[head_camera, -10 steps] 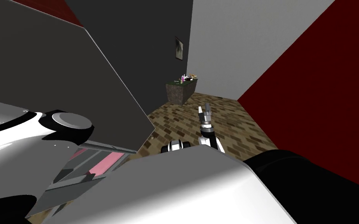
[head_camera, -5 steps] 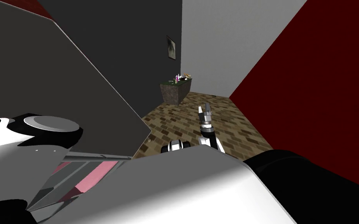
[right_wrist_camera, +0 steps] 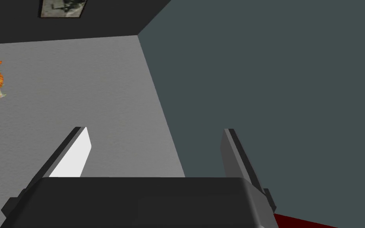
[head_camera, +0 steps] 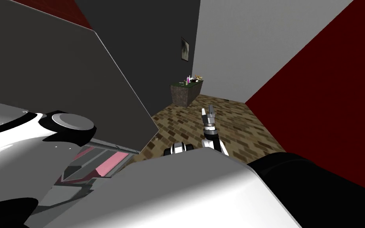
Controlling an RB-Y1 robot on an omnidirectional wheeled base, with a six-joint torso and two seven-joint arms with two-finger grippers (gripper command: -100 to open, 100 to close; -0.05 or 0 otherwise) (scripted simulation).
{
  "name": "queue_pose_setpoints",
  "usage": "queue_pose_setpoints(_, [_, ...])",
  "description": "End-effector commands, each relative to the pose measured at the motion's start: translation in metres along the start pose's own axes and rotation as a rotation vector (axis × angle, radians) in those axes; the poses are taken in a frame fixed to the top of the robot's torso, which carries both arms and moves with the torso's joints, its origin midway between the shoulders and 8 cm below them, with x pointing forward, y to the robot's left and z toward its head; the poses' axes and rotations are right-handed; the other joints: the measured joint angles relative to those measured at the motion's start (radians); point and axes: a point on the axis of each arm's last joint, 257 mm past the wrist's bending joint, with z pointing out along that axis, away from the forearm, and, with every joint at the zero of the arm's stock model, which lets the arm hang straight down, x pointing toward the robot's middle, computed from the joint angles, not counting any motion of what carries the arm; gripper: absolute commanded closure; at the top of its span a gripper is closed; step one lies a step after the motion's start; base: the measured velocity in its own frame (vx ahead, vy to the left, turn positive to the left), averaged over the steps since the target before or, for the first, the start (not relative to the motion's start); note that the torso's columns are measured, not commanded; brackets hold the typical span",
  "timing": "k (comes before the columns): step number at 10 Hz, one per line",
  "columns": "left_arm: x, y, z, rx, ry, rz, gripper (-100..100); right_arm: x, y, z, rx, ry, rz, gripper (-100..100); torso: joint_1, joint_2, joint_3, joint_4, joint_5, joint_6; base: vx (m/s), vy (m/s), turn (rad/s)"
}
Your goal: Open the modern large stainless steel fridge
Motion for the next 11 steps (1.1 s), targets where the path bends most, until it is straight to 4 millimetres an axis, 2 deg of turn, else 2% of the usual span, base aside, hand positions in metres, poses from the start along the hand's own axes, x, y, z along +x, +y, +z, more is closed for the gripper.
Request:
queue_pose_setpoints(1, [0.046,0.053,-0.005,-0.091,0.071,-0.007,100,0.000,0.000,0.000,0.000,0.000,0.000,0,0.000,0.000,0.000,0.000,0.000,0.001,0.011,0.050,0.403])
queue_pose_setpoints(2, [0.055,0.068,-0.009,-0.110,0.084,-0.014,100,0.000,0.000,0.000,0.000,0.000,0.000,0,0.001,0.000,0.000,0.000,0.001,0.001,0.012,0.040,0.400])
queue_pose_setpoints(3, [0.061,0.071,-0.012,-0.106,0.093,0.006,100,0.000,0.000,0.000,0.000,0.000,0.000,0,0.000,0.000,0.000,0.000,0.000,0.001,0.009,0.014,0.114])
queue_pose_setpoints(4, [0.085,0.100,-0.020,-0.168,0.128,-0.019,100,0.000,0.000,0.000,0.000,0.000,0.000,0,-0.002,0.000,0.000,0.000,0.000,0.002,0.010,0.038,0.341])
queue_pose_setpoints(5, [0.094,0.111,-0.026,-0.178,0.141,-0.013,100,0.000,0.000,0.000,0.000,0.000,0.000,0,0.000,0.000,0.000,0.000,0.000,0.000,0.013,0.035,0.395])
queue_pose_setpoints(6, [0.099,0.114,-0.029,-0.173,0.150,0.007,100,0.000,0.000,0.000,0.000,0.000,0.000,0,0.000,0.000,0.000,0.000,0.001,0.001,0.008,0.012,0.097])
queue_pose_setpoints(7, [0.124,0.142,-0.042,-0.235,0.186,-0.016,100,0.000,0.000,0.000,0.000,0.000,0.000,0,-0.001,0.000,0.000,0.000,0.000,0.002,0.014,0.037,0.315])
queue_pose_setpoints(8, [0.134,0.155,-0.051,-0.241,0.204,0.000,100,0.000,0.000,0.000,0.000,0.000,0.000,0,0.000,0.000,0.000,0.000,0.000,0.000,0.016,0.040,0.465])
queue_pose_setpoints(9, [0.158,0.179,-0.069,-0.294,0.240,-0.009,100,0.000,0.000,0.000,0.000,0.000,0.000,0,0.001,0.000,0.000,0.000,0.001,0.000,0.019,0.042,0.447])
queue_pose_setpoints(10, [0.167,0.194,-0.079,-0.307,0.257,-0.003,100,0.000,0.000,0.000,0.000,0.000,0.000,0,0.001,0.000,0.000,0.000,0.001,0.001,0.023,0.038,0.380])
queue_pose_setpoints(11, [0.171,0.196,-0.083,-0.302,0.266,0.013,100,0.000,0.000,0.000,0.000,0.000,0.000,0,0.000,0.000,0.000,0.000,0.001,0.001,0.016,0.015,0.109])
